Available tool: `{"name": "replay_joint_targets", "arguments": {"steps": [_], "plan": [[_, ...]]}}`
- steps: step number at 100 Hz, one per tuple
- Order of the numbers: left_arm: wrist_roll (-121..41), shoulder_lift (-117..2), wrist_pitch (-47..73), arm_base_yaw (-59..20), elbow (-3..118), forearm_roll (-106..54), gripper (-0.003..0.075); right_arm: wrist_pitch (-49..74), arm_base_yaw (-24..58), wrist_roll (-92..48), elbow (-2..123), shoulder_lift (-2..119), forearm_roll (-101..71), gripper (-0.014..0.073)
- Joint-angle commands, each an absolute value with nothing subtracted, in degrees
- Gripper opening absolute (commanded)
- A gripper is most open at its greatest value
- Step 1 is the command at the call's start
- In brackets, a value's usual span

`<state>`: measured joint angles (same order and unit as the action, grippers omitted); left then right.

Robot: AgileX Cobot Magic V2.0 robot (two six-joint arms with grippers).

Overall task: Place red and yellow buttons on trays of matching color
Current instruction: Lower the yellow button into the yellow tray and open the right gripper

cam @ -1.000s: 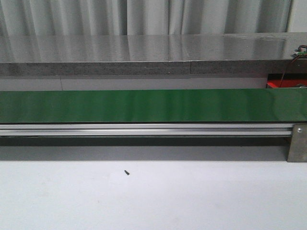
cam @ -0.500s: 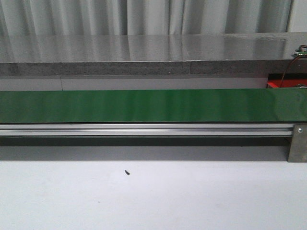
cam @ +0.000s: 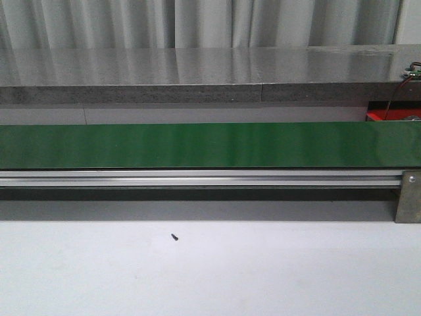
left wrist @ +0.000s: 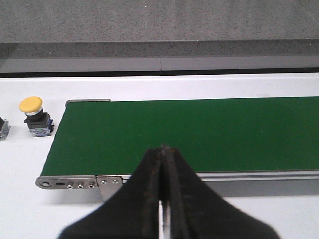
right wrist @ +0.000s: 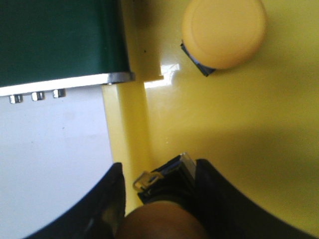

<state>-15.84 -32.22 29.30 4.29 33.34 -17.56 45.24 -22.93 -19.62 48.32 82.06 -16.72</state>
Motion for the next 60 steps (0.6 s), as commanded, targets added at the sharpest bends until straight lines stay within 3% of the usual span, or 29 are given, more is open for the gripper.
{"name": "replay_joint_targets", "arguments": {"steps": [1,34,41,60], "plan": [[-15.85,-32.53,25.61,3.86,34.86,-18.4,-0.002,43.29,-23.31,-19.83,49.47,82.61,-17.92,0.0078],[-15.85,-32.53,25.61,3.86,34.86,-18.4,-0.002,42.79,-23.31,-19.83,49.55,86.71,-17.72,0.0094],[-15.85,-32.53,25.61,3.86,34.86,-18.4,-0.002,42.92,-23.31,-19.83,49.54,86.71,-17.68,0.0166],[-15.85,-32.53,25.61,3.86,34.86,-18.4,-0.002,43.26,-23.31,-19.83,49.58,86.67,-17.61,0.0483]]}}
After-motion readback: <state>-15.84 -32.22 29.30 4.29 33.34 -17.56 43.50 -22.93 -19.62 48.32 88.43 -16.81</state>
